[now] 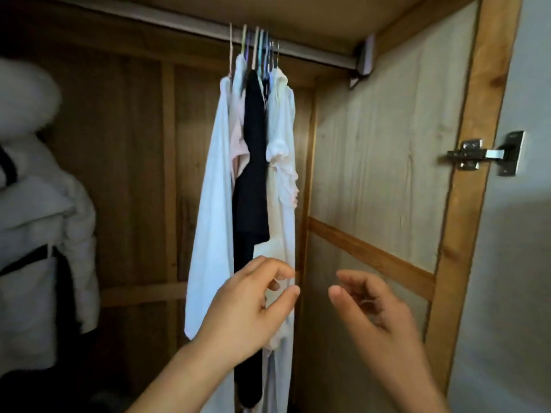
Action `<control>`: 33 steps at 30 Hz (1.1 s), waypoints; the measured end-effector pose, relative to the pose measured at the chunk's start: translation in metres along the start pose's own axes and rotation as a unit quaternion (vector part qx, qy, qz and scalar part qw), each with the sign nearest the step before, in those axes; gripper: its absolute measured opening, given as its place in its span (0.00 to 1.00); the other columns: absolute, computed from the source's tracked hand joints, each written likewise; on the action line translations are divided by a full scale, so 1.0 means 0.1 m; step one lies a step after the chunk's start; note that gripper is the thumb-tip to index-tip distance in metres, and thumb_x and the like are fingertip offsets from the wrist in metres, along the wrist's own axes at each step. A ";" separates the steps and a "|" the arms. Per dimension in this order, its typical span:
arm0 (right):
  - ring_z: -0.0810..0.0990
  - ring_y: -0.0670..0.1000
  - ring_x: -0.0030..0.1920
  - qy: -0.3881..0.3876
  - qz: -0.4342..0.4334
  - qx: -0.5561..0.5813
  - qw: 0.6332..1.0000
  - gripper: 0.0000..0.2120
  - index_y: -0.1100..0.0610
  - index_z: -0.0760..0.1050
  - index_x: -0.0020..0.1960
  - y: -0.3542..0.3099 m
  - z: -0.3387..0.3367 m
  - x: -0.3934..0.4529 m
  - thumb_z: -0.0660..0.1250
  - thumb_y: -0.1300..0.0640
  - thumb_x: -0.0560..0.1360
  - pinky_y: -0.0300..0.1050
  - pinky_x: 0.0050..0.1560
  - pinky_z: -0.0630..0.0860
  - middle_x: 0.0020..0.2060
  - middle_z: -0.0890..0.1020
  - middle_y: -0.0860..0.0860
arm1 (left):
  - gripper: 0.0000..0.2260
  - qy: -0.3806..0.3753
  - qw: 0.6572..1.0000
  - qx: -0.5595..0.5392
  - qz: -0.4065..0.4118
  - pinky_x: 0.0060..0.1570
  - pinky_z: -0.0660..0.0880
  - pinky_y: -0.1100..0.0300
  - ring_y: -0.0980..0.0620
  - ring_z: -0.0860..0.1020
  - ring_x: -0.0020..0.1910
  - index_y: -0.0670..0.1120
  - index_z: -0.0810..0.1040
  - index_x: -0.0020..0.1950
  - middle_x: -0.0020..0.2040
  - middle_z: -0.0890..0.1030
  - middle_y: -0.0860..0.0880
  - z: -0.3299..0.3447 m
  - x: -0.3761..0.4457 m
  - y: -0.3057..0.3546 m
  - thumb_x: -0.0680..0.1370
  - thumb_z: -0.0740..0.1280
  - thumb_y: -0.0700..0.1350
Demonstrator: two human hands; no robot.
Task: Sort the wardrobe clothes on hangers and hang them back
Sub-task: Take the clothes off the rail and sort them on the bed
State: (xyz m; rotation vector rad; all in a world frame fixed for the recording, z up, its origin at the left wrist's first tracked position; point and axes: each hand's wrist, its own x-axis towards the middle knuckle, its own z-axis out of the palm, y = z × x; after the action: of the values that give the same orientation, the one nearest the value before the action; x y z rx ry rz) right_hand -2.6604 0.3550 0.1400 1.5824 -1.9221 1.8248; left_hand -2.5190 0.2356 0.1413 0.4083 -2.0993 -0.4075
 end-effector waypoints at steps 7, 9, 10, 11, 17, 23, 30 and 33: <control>0.79 0.39 0.41 0.063 -0.056 0.114 0.990 0.05 0.48 0.77 0.45 -0.40 0.06 0.78 0.71 0.52 0.70 0.30 0.40 0.74 0.40 0.82 0.46 | 0.09 0.114 0.990 0.043 0.077 0.40 0.71 0.70 0.60 0.76 0.48 0.60 0.75 0.48 0.48 0.76 0.61 -0.50 0.69 0.18 0.72 0.62 0.60; 0.80 0.42 0.41 0.067 -0.063 0.143 0.985 0.06 0.49 0.78 0.45 -0.53 0.07 1.00 0.71 0.50 0.69 0.36 0.43 0.75 0.39 0.82 0.46 | 0.07 0.137 0.986 0.048 0.083 0.40 0.71 0.67 0.59 0.76 0.47 0.57 0.76 0.48 0.46 0.76 0.61 -0.63 0.92 0.21 0.73 0.65 0.56; 0.80 0.41 0.40 0.068 -0.069 0.151 0.984 0.07 0.49 0.78 0.46 -0.60 0.07 1.10 0.70 0.49 0.69 0.35 0.42 0.75 0.39 0.82 0.46 | 0.05 0.147 0.984 0.052 0.089 0.41 0.71 0.65 0.59 0.76 0.47 0.56 0.77 0.48 0.46 0.76 0.60 -0.69 1.04 0.22 0.74 0.66 0.54; 0.79 0.39 0.40 0.070 -0.079 0.153 0.983 0.07 0.49 0.78 0.47 -0.67 0.08 1.22 0.70 0.50 0.70 0.31 0.40 0.74 0.39 0.81 0.45 | 0.04 0.156 0.981 0.058 0.096 0.42 0.72 0.63 0.59 0.76 0.46 0.56 0.77 0.48 0.46 0.76 0.60 -0.74 1.16 0.23 0.74 0.67 0.53; 0.75 0.35 0.31 0.087 -0.145 0.177 0.970 0.04 0.56 0.78 0.44 -1.05 0.19 1.94 0.71 0.56 0.72 0.26 0.34 0.69 0.34 0.79 0.44 | 0.08 0.197 0.962 0.114 0.153 0.45 0.74 0.57 0.60 0.75 0.47 0.54 0.78 0.49 0.46 0.75 0.60 -1.05 1.89 0.23 0.74 0.65 0.55; 0.78 0.41 0.37 0.107 -0.177 0.101 0.973 0.05 0.52 0.78 0.43 -1.24 0.30 2.59 0.70 0.51 0.72 0.37 0.39 0.73 0.36 0.81 0.46 | 0.05 0.200 0.949 0.161 0.181 0.46 0.74 0.54 0.57 0.76 0.45 0.54 0.76 0.47 0.45 0.74 0.58 -1.30 2.58 0.13 0.75 0.65 0.54; 0.77 0.45 0.37 0.104 -0.146 0.114 0.977 0.07 0.56 0.79 0.41 -1.24 0.42 3.15 0.70 0.52 0.72 0.41 0.40 0.71 0.36 0.82 0.48 | 0.16 0.001 0.966 0.150 0.213 0.65 0.63 0.65 0.64 0.68 0.63 0.56 0.75 0.64 0.62 0.74 0.59 -1.39 3.05 -0.07 0.79 0.58 0.55; 0.79 0.50 0.42 0.083 -0.123 0.132 0.980 0.08 0.57 0.79 0.40 -1.21 0.50 3.24 0.70 0.52 0.72 0.48 0.44 0.75 0.40 0.83 0.52 | 0.11 -0.003 0.972 0.091 0.216 0.61 0.65 0.71 0.66 0.71 0.58 0.52 0.78 0.60 0.59 0.77 0.57 -1.34 3.06 -0.18 0.81 0.60 0.48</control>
State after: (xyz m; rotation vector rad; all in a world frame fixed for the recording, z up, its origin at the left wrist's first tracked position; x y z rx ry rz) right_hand -2.7040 0.1477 0.4180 1.5914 -1.3939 2.0910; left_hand -2.5605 0.0679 0.4279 0.0457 -2.1648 0.0387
